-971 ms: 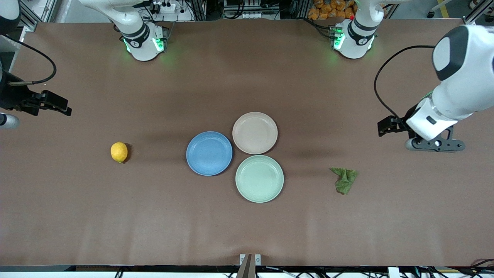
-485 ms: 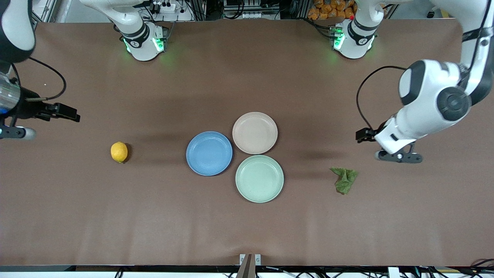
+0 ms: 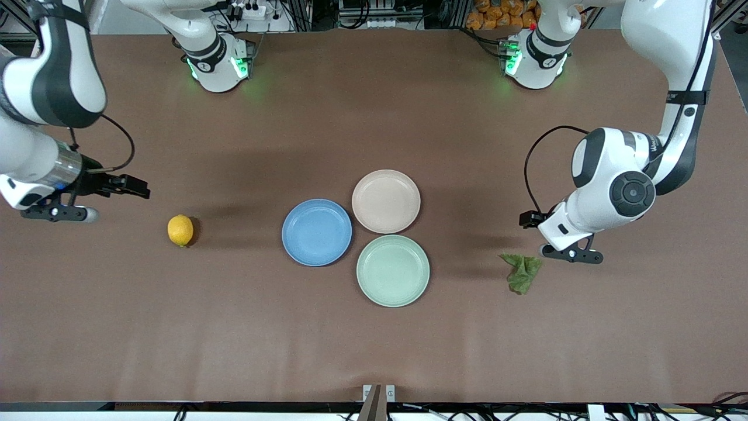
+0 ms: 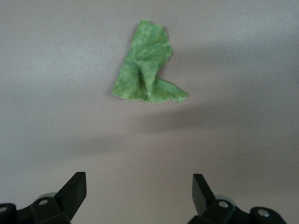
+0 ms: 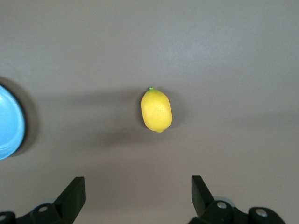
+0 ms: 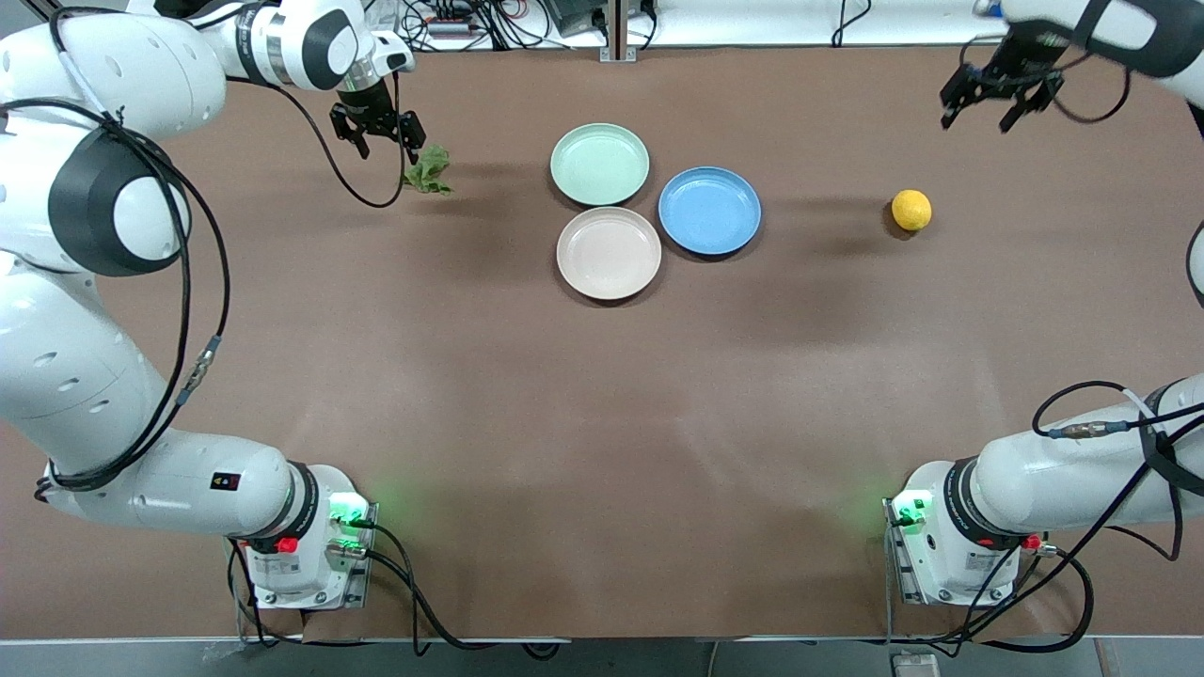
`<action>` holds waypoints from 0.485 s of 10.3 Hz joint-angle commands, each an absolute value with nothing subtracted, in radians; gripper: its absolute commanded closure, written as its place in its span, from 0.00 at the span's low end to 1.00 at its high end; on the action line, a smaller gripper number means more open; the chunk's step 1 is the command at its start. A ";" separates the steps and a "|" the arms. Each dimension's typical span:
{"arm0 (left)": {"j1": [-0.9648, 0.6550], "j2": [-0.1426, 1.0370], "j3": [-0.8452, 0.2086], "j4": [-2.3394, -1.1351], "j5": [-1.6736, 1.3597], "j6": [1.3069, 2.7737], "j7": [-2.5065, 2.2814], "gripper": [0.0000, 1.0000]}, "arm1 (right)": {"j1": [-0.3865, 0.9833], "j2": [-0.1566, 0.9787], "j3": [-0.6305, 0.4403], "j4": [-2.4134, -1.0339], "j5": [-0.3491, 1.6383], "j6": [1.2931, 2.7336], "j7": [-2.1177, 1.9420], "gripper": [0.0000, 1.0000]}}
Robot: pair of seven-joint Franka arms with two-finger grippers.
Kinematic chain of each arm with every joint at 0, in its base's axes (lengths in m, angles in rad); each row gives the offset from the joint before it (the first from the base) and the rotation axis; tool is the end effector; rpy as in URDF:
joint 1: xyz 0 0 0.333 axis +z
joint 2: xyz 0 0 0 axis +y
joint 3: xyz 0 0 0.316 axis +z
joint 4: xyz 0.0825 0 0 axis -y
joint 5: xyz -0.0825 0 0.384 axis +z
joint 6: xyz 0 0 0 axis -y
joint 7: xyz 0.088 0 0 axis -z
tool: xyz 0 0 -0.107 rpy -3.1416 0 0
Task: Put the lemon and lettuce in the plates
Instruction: 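Lower the right gripper onto the lemon while the left gripper descends to lettuce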
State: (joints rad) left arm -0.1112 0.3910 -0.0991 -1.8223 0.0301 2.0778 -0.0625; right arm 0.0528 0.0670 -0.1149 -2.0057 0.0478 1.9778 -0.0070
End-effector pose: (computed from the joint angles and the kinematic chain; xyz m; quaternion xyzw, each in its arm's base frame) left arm 0.6137 -0.1254 0.3128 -0.9946 0.0794 0.0669 0.0027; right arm 0.5564 -0.0308 0.4158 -0.9980 0.0380 0.0465 0.0193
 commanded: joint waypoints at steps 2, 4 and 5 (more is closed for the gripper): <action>-0.104 0.388 -0.101 -1.839 0.052 2.077 -0.057 0.00 | 0.034 0.029 -0.104 -2.222 0.060 2.202 -0.021 0.00; -0.097 0.390 -0.091 -1.832 0.052 2.079 -0.061 0.00 | 0.034 0.067 -0.104 -2.273 0.060 2.319 -0.025 0.00; -0.080 0.390 -0.091 -1.824 0.052 2.079 -0.064 0.00 | 0.032 0.099 -0.104 -2.275 0.060 2.348 -0.040 0.00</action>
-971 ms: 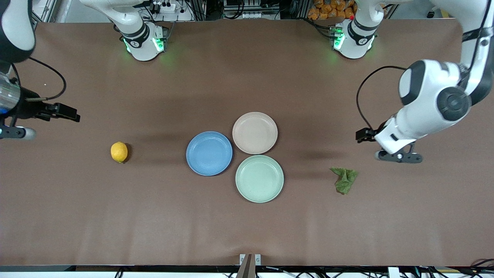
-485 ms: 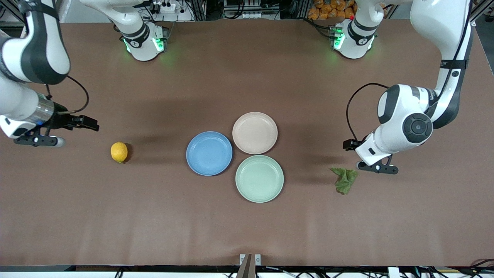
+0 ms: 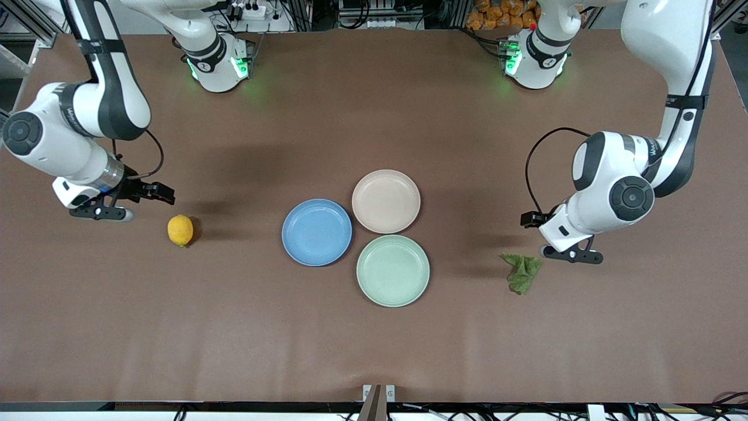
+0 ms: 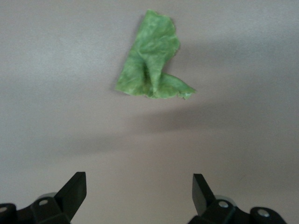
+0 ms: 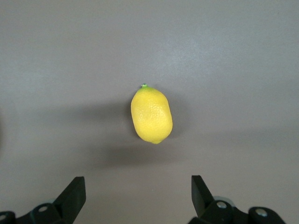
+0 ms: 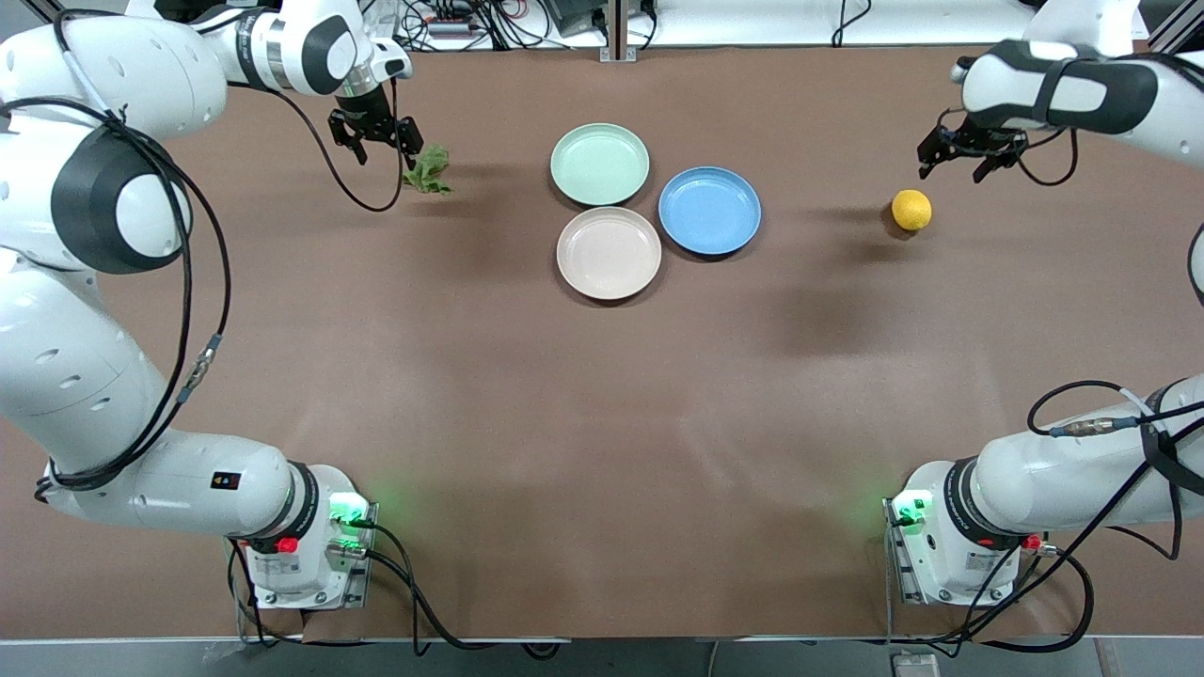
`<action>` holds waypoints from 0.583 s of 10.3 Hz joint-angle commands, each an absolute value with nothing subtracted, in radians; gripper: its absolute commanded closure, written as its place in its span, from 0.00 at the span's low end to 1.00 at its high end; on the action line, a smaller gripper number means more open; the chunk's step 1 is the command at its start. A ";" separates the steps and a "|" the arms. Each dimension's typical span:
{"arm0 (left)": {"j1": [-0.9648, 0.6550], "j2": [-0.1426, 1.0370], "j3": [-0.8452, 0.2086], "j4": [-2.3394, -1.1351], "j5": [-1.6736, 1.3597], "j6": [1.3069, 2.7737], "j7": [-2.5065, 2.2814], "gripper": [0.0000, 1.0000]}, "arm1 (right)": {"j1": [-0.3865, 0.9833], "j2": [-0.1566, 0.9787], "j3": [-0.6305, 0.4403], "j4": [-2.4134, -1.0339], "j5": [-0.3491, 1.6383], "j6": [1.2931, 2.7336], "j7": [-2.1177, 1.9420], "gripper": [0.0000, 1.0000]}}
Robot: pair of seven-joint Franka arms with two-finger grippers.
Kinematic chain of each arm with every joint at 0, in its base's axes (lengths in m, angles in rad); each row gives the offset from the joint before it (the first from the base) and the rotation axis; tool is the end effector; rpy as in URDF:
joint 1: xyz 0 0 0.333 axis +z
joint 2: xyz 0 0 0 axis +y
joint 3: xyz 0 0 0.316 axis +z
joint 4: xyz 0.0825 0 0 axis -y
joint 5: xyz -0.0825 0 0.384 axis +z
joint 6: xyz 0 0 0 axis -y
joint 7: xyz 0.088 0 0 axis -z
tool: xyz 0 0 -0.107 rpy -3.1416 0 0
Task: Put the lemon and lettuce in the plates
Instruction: 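Lower the right gripper onto the lemon while the left gripper descends to lettuce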
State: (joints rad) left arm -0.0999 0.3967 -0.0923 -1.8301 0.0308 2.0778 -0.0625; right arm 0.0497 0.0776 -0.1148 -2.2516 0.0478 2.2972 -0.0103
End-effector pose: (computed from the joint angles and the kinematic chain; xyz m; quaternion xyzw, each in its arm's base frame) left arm 0.6135 -0.1142 0.3058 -0.9948 0.0708 0.0735 0.0042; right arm 0.5258 -0.0331 0.3280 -0.9988 0.0434 0.0152 0.0137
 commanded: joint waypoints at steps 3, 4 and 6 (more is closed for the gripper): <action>-0.068 0.431 -0.089 -1.755 0.052 2.080 -0.099 0.00 | 0.012 0.213 -0.104 -2.276 0.058 2.494 -0.055 0.00; -0.063 0.469 -0.080 -1.708 0.052 2.080 -0.101 0.00 | -0.006 0.253 -0.103 -2.275 0.058 2.549 -0.072 0.00; -0.052 0.492 -0.046 -1.671 0.051 2.085 -0.104 0.00 | -0.011 0.316 -0.103 -2.269 0.058 2.630 -0.074 0.00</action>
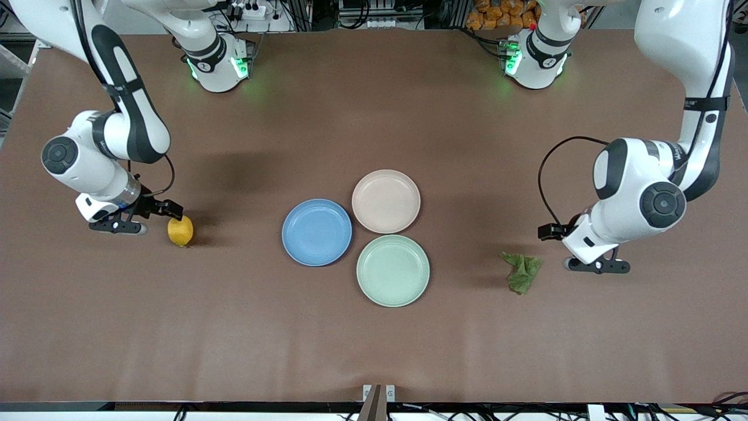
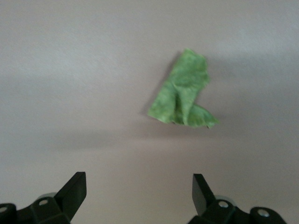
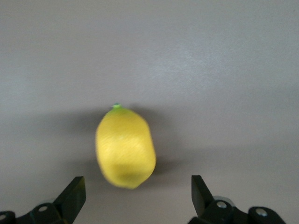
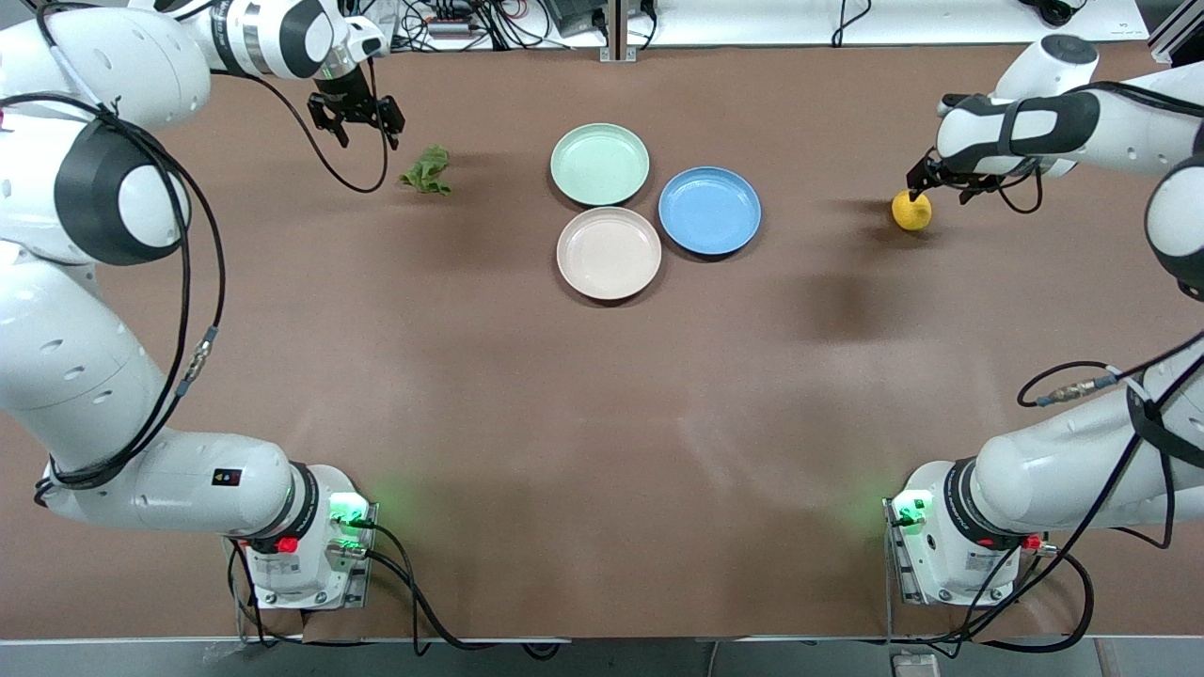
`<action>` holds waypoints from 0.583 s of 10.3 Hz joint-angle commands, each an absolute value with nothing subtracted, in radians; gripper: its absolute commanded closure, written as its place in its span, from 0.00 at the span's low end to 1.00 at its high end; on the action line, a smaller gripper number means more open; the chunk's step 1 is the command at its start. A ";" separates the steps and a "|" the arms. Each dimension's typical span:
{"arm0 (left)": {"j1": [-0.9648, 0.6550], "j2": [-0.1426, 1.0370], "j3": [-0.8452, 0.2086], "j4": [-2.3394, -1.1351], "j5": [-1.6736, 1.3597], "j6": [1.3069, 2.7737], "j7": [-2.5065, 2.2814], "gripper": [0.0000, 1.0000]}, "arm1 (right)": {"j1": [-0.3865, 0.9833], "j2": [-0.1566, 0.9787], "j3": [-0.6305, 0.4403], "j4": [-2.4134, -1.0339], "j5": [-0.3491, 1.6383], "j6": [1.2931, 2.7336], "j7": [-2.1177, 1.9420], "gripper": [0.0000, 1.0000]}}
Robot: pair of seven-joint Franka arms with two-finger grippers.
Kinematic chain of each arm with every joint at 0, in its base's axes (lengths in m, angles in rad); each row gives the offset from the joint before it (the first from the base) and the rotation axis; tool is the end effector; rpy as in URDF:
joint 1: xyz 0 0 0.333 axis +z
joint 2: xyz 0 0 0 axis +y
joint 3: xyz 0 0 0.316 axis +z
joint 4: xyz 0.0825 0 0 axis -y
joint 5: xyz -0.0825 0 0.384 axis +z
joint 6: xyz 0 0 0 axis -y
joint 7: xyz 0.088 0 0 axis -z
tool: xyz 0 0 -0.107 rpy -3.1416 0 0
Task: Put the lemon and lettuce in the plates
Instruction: 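Lower the right gripper onto the lemon while the left gripper descends to lettuce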
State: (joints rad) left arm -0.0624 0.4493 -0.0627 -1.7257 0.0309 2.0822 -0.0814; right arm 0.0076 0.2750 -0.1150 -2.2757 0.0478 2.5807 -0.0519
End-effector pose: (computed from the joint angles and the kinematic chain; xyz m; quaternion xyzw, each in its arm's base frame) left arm 0.6477 -0.0762 0.3173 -0.9986 0.0275 0.0457 0.0041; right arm 0.5357 -0.0592 0.2385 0.9988 -0.0454 0.0159 0.0038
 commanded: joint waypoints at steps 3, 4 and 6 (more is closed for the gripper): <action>-0.015 0.529 -0.043 -1.672 0.051 2.183 -0.113 0.00 | -0.012 0.367 -0.084 -2.260 0.061 2.694 -0.060 0.00; -0.020 0.534 -0.043 -1.672 0.043 2.192 -0.124 0.00 | -0.011 0.379 -0.084 -2.260 0.061 2.709 -0.058 0.00; -0.034 0.572 -0.046 -1.671 0.041 2.239 -0.172 0.00 | -0.011 0.388 -0.072 -2.250 0.061 2.712 -0.055 0.00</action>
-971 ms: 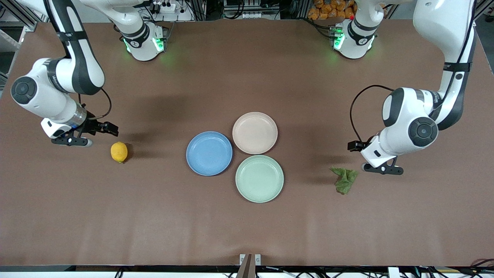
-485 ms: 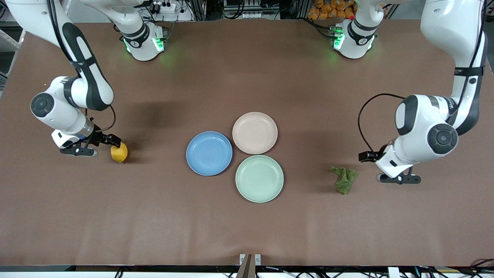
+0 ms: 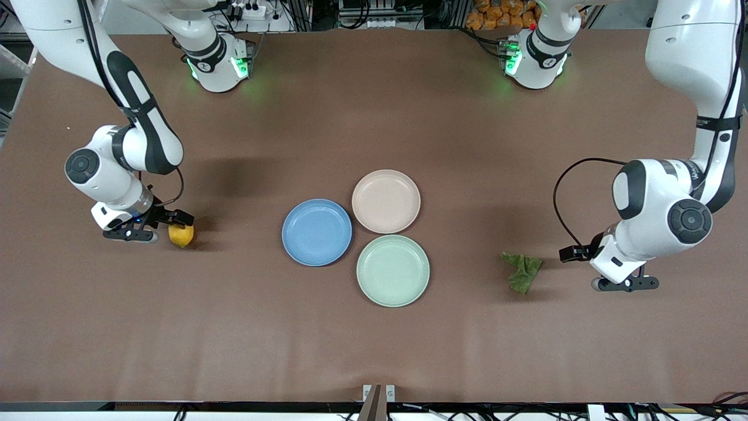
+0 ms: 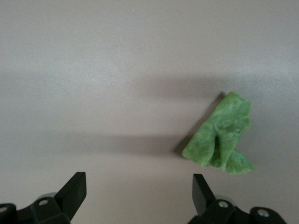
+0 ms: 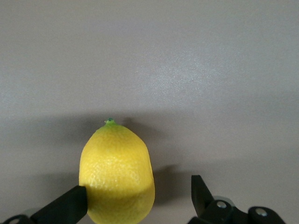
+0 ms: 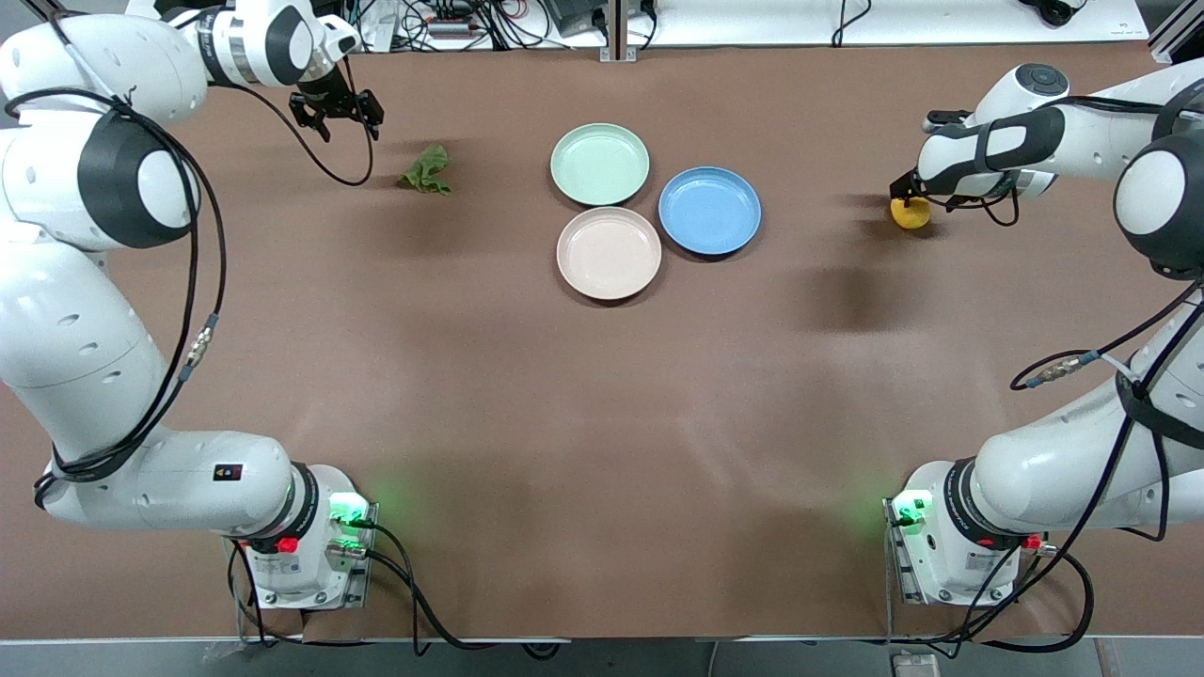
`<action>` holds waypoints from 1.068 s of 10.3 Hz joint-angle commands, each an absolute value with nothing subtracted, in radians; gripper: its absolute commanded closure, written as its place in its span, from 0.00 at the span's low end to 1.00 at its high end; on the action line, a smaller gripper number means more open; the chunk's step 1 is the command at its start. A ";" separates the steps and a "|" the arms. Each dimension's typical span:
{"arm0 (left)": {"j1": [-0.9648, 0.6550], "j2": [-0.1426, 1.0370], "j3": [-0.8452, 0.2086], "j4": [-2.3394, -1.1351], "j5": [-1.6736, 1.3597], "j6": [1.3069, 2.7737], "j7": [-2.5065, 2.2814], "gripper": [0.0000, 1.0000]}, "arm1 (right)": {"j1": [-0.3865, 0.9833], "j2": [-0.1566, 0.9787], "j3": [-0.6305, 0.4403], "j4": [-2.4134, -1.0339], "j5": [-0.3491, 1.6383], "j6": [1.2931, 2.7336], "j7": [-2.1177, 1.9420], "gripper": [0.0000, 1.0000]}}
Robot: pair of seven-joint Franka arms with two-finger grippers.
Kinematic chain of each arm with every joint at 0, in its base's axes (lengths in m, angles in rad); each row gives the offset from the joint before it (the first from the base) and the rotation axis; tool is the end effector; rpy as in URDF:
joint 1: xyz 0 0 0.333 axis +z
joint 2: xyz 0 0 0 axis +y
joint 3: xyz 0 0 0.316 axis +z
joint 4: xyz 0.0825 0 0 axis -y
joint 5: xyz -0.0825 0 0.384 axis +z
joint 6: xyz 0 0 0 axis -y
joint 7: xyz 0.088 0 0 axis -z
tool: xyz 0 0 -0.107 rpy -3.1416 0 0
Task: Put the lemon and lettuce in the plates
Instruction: 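Lower the right gripper onto the lemon while the left gripper descends to lettuce, then close the right gripper on the lemon while the left gripper grasps lettuce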
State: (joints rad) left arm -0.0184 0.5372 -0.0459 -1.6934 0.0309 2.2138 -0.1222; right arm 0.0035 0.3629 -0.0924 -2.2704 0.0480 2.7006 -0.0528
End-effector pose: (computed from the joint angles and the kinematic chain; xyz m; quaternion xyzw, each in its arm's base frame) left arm 0.6716 -0.0390 0.2839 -0.9997 -0.0227 0.0080 0.0013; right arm 0.5411 -0.0508 0.2039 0.9987 -0.0358 0.0342 0.0077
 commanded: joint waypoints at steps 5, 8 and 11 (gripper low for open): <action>-0.057 0.666 -0.049 -1.669 0.044 2.339 -0.189 0.00 | -0.009 0.385 -0.048 -2.195 0.061 2.645 0.008 0.00; -0.116 0.710 -0.058 -1.671 0.037 2.419 -0.202 0.00 | -0.009 0.394 -0.048 -2.204 0.060 2.658 0.003 0.00; -0.190 0.729 -0.057 -1.671 0.048 2.421 -0.274 0.00 | -0.021 0.436 -0.049 -2.230 0.049 2.730 -0.005 0.05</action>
State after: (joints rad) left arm -0.1659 0.7145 -0.0643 -1.6859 0.0309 2.4151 -0.2409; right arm 0.0021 0.4078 -0.0599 -2.2156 0.0524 2.6772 -0.0044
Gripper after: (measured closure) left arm 0.000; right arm 0.013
